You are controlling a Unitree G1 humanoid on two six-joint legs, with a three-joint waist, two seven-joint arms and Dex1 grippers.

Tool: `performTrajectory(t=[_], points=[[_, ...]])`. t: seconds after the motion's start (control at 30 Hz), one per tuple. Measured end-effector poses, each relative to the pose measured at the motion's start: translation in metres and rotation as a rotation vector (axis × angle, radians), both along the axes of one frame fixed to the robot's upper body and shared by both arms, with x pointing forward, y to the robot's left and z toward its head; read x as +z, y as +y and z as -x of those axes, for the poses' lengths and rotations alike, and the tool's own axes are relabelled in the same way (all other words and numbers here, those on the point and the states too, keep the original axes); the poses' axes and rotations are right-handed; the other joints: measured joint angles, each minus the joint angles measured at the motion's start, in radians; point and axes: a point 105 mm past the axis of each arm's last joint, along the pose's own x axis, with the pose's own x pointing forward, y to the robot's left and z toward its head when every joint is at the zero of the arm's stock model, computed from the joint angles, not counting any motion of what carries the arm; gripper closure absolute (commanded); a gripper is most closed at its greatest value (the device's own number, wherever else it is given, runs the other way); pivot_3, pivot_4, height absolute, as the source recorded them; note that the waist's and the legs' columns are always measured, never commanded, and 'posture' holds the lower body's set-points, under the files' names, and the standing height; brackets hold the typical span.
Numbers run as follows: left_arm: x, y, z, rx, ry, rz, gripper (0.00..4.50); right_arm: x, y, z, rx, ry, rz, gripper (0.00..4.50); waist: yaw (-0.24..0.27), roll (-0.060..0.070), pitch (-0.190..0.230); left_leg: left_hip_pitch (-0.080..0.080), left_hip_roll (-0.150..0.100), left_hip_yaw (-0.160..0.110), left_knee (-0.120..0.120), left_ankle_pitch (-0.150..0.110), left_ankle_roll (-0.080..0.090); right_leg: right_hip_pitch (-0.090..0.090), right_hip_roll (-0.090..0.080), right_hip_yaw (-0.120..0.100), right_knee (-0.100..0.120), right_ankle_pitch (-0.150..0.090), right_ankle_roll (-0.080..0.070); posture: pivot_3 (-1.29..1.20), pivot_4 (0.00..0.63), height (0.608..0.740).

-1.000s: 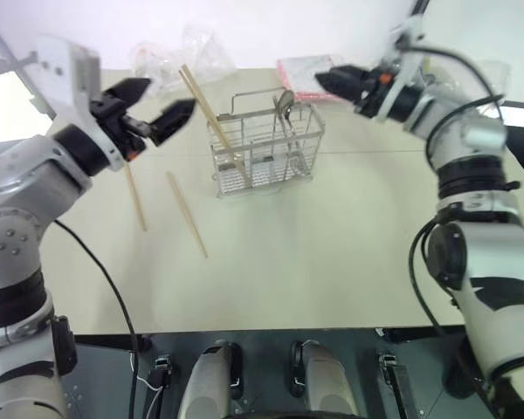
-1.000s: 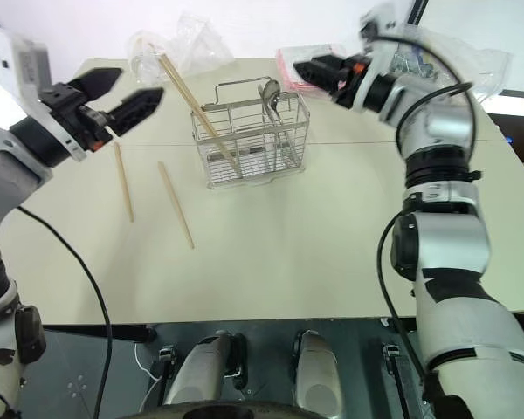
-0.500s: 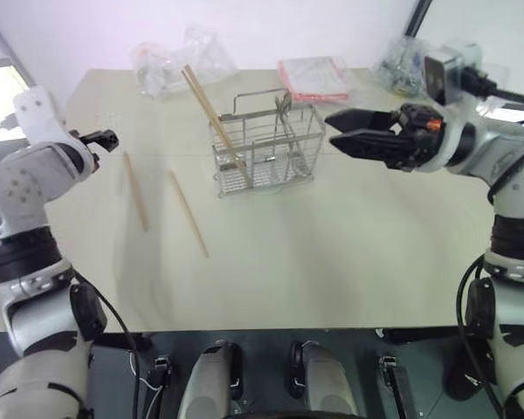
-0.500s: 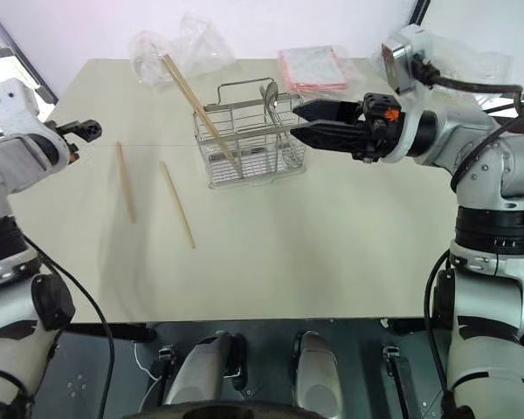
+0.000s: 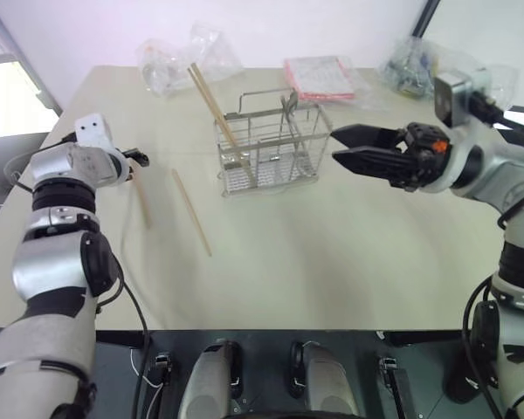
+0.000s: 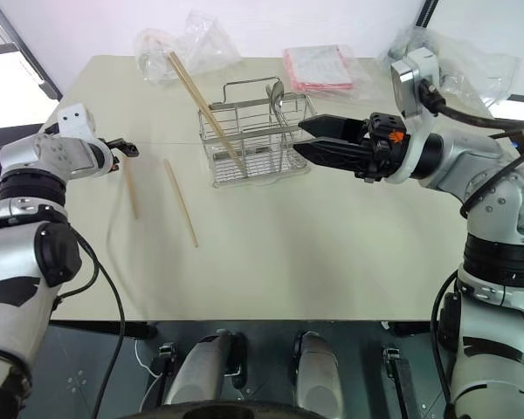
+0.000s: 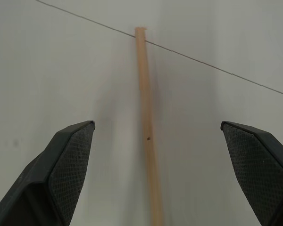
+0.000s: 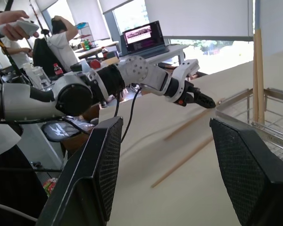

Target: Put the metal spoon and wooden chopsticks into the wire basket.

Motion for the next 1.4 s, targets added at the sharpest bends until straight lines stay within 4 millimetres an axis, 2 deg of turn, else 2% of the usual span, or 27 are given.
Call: performTrajectory(t=[0.27, 0.37, 0.6, 0.77, 0.87, 0.97, 1.03, 1.1, 1.2, 1.27, 1.3, 1.4], points=[[-0.017, 0.006, 0.003, 0.065, 0.047, 0.002, 0.00, 0.000, -0.007, -0.001, -0.074, 0.009, -0.038, 1.52, 0.000, 0.000, 0.000, 0.000, 0.000, 0.000, 0.000, 0.000, 0.001, 0.000, 0.000, 0.000, 0.000, 0.000, 0.000, 0.00, 0.150, 0.699], [-0.016, 0.008, 0.003, 0.089, 0.037, 0.013, 0.81, 0.001, -0.009, -0.002, -0.093, 0.012, -0.047, 1.48, 0.001, 0.000, 0.000, 0.000, 0.000, 0.000, 0.000, 0.000, 0.001, 0.000, -0.001, 0.000, 0.000, 0.000, 0.000, 0.00, 0.150, 0.699], [-0.018, 0.009, 0.004, 0.111, 0.036, 0.033, 4.46, -0.001, -0.011, -0.004, -0.119, 0.022, -0.045, 1.48, 0.001, 0.000, 0.000, 0.000, 0.000, 0.000, 0.000, 0.000, 0.001, 0.000, 0.000, 0.000, 0.000, 0.000, 0.000, 0.00, 0.150, 0.699], [-0.018, 0.010, 0.004, 0.124, 0.034, 0.038, 4.46, -0.001, -0.012, -0.005, -0.125, 0.025, -0.045, 1.48, 0.001, 0.000, 0.000, 0.000, 0.000, 0.000, 0.000, 0.000, 0.001, 0.000, 0.000, 0.000, 0.000, 0.000, 0.000, 0.00, 0.150, 0.699], [-0.010, 0.016, 0.000, 0.131, -0.012, -0.032, 4.46, -0.001, -0.011, -0.004, -0.121, 0.026, -0.048, 1.48, 0.001, 0.000, 0.000, 0.000, 0.000, 0.000, 0.000, 0.000, 0.001, 0.000, 0.000, 0.000, 0.000, 0.000, 0.000, 0.00, 0.150, 0.699], [0.015, 0.019, -0.009, 0.135, -0.149, -0.064, 4.46, -0.002, -0.013, -0.004, -0.124, 0.030, -0.043, 1.48, 0.002, -0.001, 0.001, -0.001, 0.000, 0.000, 0.000, 0.000, 0.001, 0.000, 0.000, 0.000, 0.000, 0.000, 0.000, 0.00, 0.150, 0.699], [0.053, 0.018, -0.018, 0.130, -0.340, -0.060, 4.46, -0.003, -0.015, -0.004, -0.133, 0.035, -0.037, 1.48, 0.002, -0.004, 0.002, -0.001, 0.000, -0.001, 0.000, 0.000, 0.001, 0.000, -0.001, -0.001, 0.000, 0.000, 0.000, 0.00, 0.150, 0.699], [0.114, 0.006, -0.022, 0.054, -0.648, 0.003, 4.46, -0.005, -0.019, -0.005, -0.154, 0.044, -0.023, 1.48, 0.002, -0.005, 0.003, -0.004, 0.000, -0.001, 0.001, -0.001, -0.001, -0.002, -0.002, -0.001, -0.001, 0.000, 0.000, 0.00, 0.150, 0.699], [0.206, -0.021, -0.001, -0.070, -1.041, 0.087, 4.46, -0.005, -0.025, -0.007, -0.185, 0.049, -0.022, 1.48, 0.001, -0.005, 0.003, -0.007, 0.000, 0.000, 0.001, 0.002, -0.004, -0.004, -0.002, 0.000, -0.003, 0.001, 0.001, 0.00, 0.150, 0.699], [0.246, -0.043, 0.020, -0.155, -1.212, 0.168, 4.46, -0.005, -0.028, -0.007, -0.202, 0.055, -0.017, 1.48, 0.001, -0.005, 0.003, -0.007, -0.001, 0.000, 0.001, 0.002, -0.003, -0.004, -0.002, 0.000, -0.003, 0.001, 0.001, 0.00, 0.150, 0.699], [0.260, -0.055, 0.031, -0.203, -1.275, 0.231, 4.46, -0.006, -0.029, -0.007, -0.207, 0.061, -0.016, 1.48, 0.001, -0.005, 0.003, -0.007, -0.001, 0.000, 0.001, 0.002, -0.003, -0.004, -0.002, 0.000, -0.002, 0.001, 0.001, 0.00, 0.150, 0.699], [0.277, -0.088, 0.048, -0.310, -1.344, 0.313, 4.46, -0.007, -0.033, -0.007, -0.229, 0.071, -0.023, 1.48, 0.002, -0.005, 0.003, -0.007, -0.001, -0.001, 0.003, 0.003, -0.002, -0.002, 0.000, -0.001, -0.001, 0.002, 0.002, 0.00, 0.150, 0.699]])
